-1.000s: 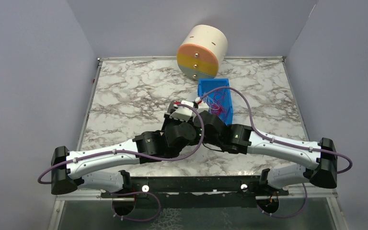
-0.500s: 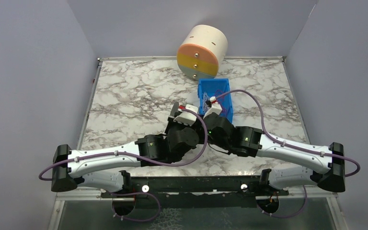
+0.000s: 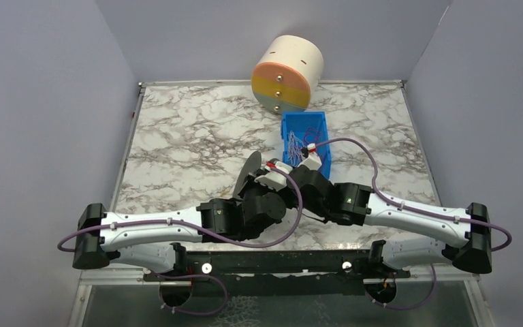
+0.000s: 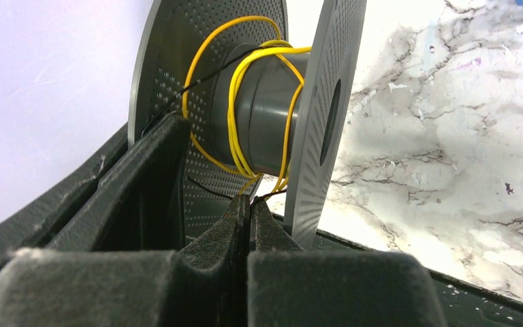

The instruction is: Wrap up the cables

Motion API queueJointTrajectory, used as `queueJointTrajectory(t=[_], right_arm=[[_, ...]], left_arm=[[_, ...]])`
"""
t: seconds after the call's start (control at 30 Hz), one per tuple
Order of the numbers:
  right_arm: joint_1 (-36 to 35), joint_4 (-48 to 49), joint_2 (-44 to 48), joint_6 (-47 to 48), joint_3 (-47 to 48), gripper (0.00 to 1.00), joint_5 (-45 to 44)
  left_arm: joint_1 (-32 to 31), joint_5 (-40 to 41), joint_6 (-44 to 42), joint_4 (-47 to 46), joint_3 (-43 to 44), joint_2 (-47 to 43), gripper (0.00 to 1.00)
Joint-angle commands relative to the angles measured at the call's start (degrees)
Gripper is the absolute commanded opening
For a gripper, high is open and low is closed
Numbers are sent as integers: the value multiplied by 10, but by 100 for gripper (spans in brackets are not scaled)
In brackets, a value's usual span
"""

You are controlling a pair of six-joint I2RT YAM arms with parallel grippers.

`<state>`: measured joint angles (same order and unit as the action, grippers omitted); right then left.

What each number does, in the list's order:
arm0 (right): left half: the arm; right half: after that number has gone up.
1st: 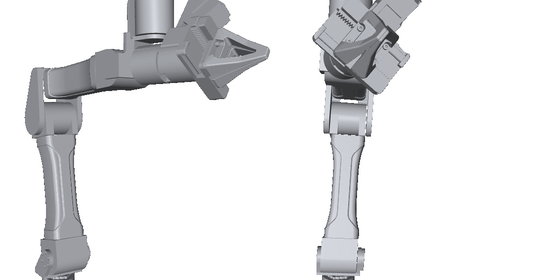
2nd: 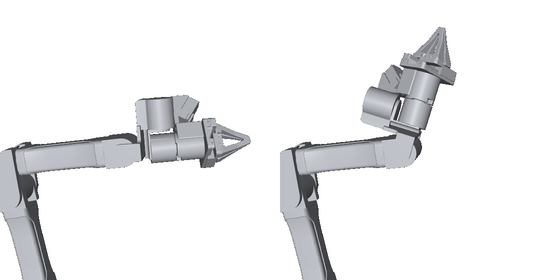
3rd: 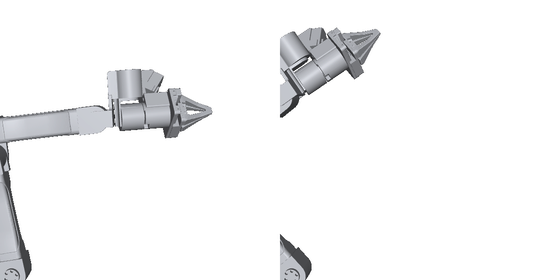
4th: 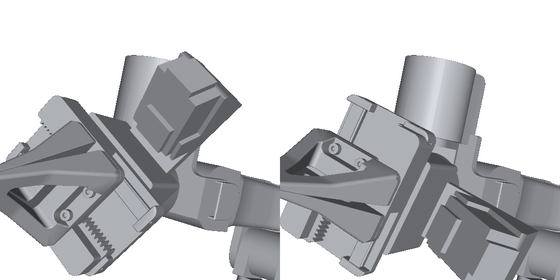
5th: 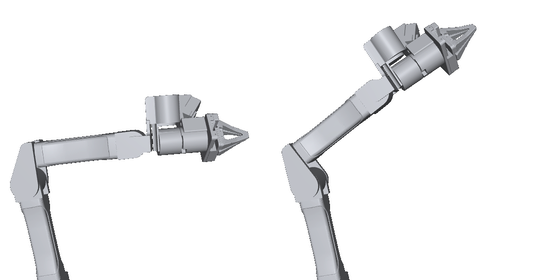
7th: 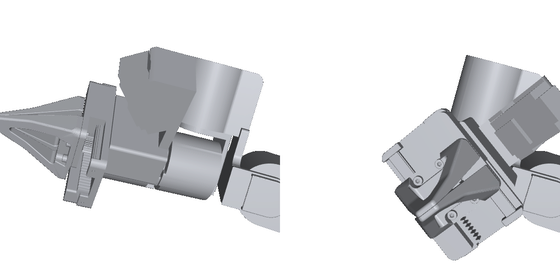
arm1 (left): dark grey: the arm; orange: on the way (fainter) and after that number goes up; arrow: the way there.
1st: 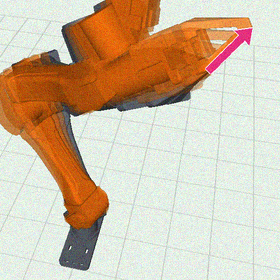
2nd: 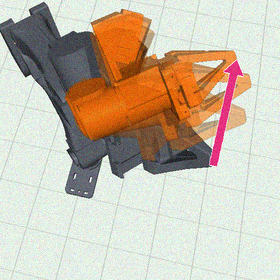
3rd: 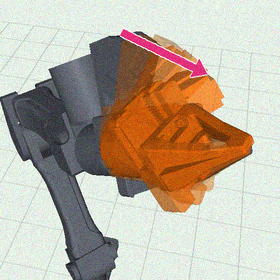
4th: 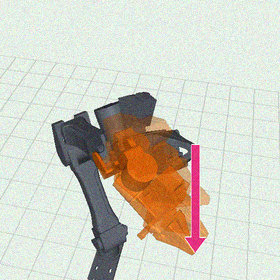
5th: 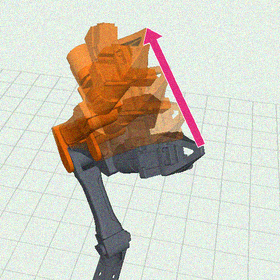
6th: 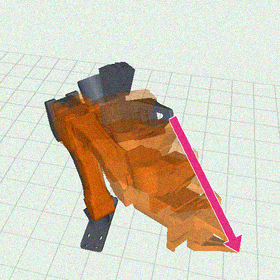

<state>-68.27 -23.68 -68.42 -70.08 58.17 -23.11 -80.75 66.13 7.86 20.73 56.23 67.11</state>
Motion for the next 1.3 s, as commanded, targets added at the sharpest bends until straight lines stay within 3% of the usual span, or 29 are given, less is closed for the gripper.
queueJointTrajectory(t=[0.0, 0.37, 0.7, 1.27], right_arm=[[19, -74, 17, -41, -18, 2, -139], [35, -127, 22, -131, -35, 10, -178], [41, -126, 24, -152, -57, 13, -187], [42, -94, 76, -67, -82, 14, -212]], left_arm=[[-15, -20, -52, 26, -12, -28, 0], [-37, -87, -86, 17, -35, -54, 0], [-55, -93, -98, 13, -41, -46, 0], [-37, -11, -136, -5, -4, -45, 0]])
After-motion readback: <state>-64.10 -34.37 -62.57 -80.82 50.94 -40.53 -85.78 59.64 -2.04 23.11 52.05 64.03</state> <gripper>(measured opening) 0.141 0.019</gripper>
